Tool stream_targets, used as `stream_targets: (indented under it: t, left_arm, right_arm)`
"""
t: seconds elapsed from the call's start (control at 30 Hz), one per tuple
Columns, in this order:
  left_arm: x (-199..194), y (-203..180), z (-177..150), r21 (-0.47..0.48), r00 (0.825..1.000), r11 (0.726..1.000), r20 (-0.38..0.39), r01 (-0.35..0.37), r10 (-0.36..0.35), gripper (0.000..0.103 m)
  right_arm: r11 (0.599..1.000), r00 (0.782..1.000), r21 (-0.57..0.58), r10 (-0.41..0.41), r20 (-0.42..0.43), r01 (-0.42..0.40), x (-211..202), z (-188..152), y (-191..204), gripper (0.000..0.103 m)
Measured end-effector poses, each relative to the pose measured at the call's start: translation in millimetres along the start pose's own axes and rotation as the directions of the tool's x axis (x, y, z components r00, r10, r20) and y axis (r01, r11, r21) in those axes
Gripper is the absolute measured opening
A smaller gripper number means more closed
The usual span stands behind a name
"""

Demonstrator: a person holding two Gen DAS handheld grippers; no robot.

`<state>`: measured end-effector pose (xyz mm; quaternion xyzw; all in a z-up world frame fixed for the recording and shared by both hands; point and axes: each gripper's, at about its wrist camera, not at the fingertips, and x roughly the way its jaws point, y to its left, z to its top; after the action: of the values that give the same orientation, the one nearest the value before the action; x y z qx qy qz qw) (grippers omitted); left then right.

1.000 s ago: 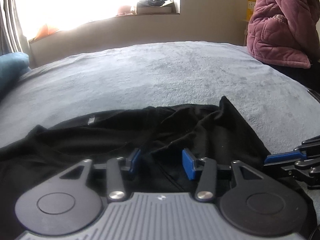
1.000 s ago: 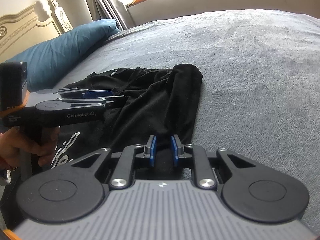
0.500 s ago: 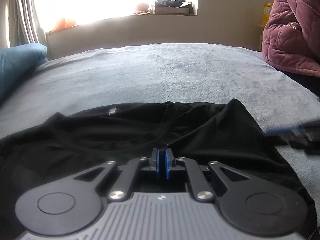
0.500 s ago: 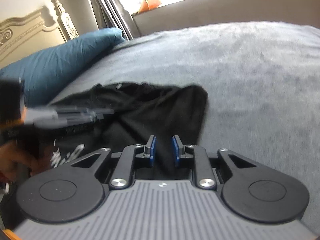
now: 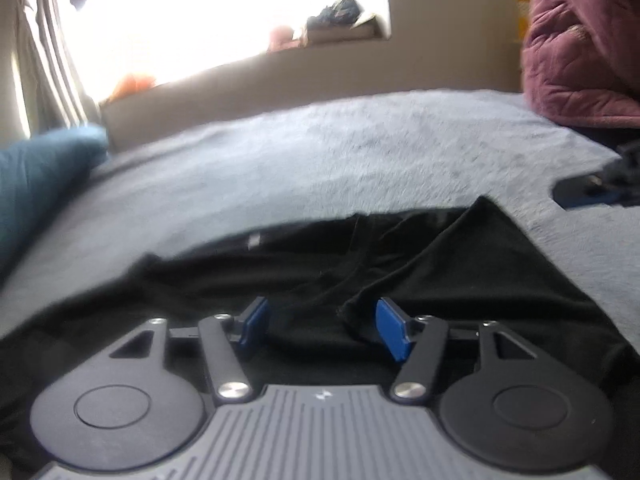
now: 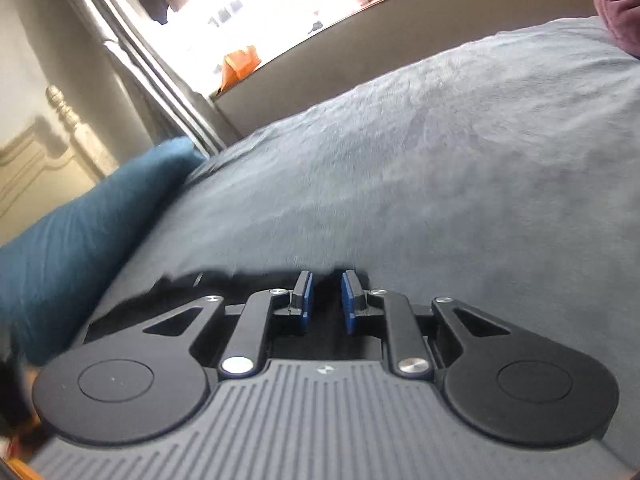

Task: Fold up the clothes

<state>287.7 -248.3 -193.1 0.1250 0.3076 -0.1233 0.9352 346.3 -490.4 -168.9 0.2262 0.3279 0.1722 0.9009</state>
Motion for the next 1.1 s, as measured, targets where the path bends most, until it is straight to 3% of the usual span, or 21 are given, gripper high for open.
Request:
stream_targets:
  t: [0.07,0.1,0.17,0.27,0.33,0.4,0.5,0.6,0.77,0.83,0.9,0.97,1.03,1.1]
  left_arm:
    - [-17.1,-1.5,-3.3,0.042,0.997,0.998,0.052,0.049,-0.052,0.061]
    - [-27.0,-6.3,-6.3,0.079,0.991,0.991,0.075,0.107,-0.113,0.061]
    - [-44.1,-18.7,-12.6,0.169,0.966,0.960,0.097,0.222,-0.240,0.061]
    - [-59.5,-46.9,-25.6,0.313,0.923,0.883,0.049,0.350,-0.383,0.061]
    - [-59.9,-64.5,-36.2,0.366,0.917,0.854,0.004,0.369,-0.398,0.053]
    - [-51.9,-73.9,-45.0,0.358,0.915,0.845,-0.081,0.396,-0.394,0.038]
    - [-50.0,-69.0,-51.8,0.279,0.908,0.864,-0.121,0.419,-0.402,0.035]
    - [-56.9,-59.8,-52.7,0.223,0.896,0.868,-0.133,0.444,-0.424,0.037]
    - [-72.3,-45.3,-53.7,0.194,0.897,0.877,-0.144,0.439,-0.418,0.037]
    - [-84.8,-16.1,-56.9,0.156,0.915,0.907,-0.176,0.390,-0.363,0.041]
    - [-97.4,13.9,-60.2,0.119,0.928,0.934,-0.211,0.336,-0.307,0.053]
    - [-110.1,43.9,-63.5,0.084,0.936,0.957,-0.248,0.278,-0.250,0.056]
    - [-122.8,73.9,-66.8,0.052,0.938,0.975,-0.286,0.218,-0.194,0.062]
    - [-135.4,103.9,-70.1,0.021,0.935,0.988,-0.325,0.154,-0.139,0.067]
  right_arm:
    - [0.999,1.000,-0.037,0.015,-0.021,-0.016,-24.9,-6.7,4.3,0.015]
    - [0.997,0.999,-0.072,0.012,-0.041,-0.015,-32.2,-11.1,8.5,0.016]
    - [0.989,0.997,-0.148,-0.001,-0.083,-0.011,-44.7,-20.2,17.9,0.016]
    - [0.971,0.990,-0.237,-0.021,-0.143,-0.014,-41.5,-34.3,33.3,0.016]
    - [0.966,0.983,-0.259,-0.025,-0.180,-0.023,-32.4,-41.2,41.5,0.016]
    - [0.959,0.977,-0.282,-0.029,-0.214,-0.033,-22.0,-48.9,49.2,0.016]
    - [0.951,0.956,-0.307,-0.075,-0.284,-0.016,-12.1,-75.9,53.6,0.016]
    - [0.932,0.960,-0.363,-0.093,-0.264,-0.009,-23.4,-81.3,65.1,0.016]
    - [0.927,0.972,-0.374,-0.065,-0.225,-0.024,-28.2,-62.8,87.3,0.016]
    - [0.913,0.977,-0.404,-0.034,-0.211,-0.055,-24.7,-65.5,98.5,0.016]
    - [0.878,0.975,-0.472,-0.035,-0.220,-0.075,-12.7,-79.9,108.4,0.016]
    - [0.844,0.957,-0.528,-0.064,-0.282,-0.099,5.5,-100.1,110.1,0.016]
    - [0.816,0.972,-0.572,-0.059,-0.229,-0.085,1.4,-111.1,113.5,0.017]
    - [0.840,0.975,-0.532,-0.018,-0.220,-0.105,-3.8,-106.1,115.9,0.017]
